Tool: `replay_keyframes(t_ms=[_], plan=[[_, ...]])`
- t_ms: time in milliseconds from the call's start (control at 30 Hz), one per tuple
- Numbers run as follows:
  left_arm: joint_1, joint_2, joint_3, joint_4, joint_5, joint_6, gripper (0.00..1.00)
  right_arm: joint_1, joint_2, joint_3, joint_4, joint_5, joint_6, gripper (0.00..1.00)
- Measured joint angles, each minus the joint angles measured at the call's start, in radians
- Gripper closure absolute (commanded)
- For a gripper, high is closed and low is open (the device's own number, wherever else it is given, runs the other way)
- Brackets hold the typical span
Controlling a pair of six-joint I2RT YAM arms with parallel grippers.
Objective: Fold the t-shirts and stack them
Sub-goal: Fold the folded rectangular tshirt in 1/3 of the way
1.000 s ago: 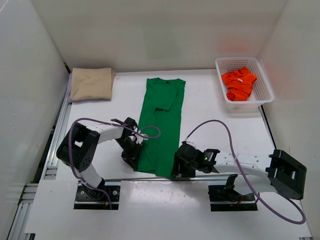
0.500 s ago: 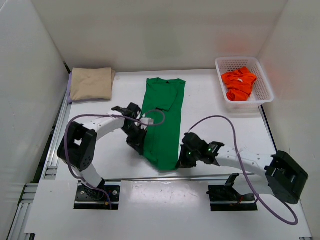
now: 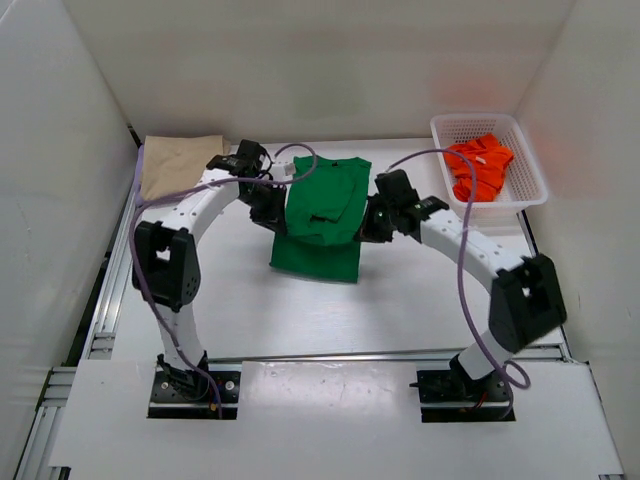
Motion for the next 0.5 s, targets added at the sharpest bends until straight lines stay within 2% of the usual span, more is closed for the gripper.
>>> replay_keyframes(t_ms=[133,267,433,467,500], plan=[[0.027,0.145,0.129,-0.010,-0.026,0.000,0.90,-0.060,0.182,0.147,-0.039,-0.013,-0.055,1.00],[0.032,0.272,0.251,-0.013,-0.048,0.000,0.90,-0.105,0.292,0.232,-0.065,-0.026,-0.082,1.00],[0.029,0.385,0.373,-0.011,-0.069,0.000,0.79,-0.148,0.386,0.306,-0.092,-0.055,-0.095,1.00],[0.029,0.401,0.394,-0.010,-0.074,0.001,0.76,-0.154,0.407,0.326,-0.093,-0.062,-0.095,0.97],[0.028,0.417,0.412,-0.010,-0.082,0.000,0.66,-0.162,0.430,0.346,-0.094,-0.066,-0.095,0.89]])
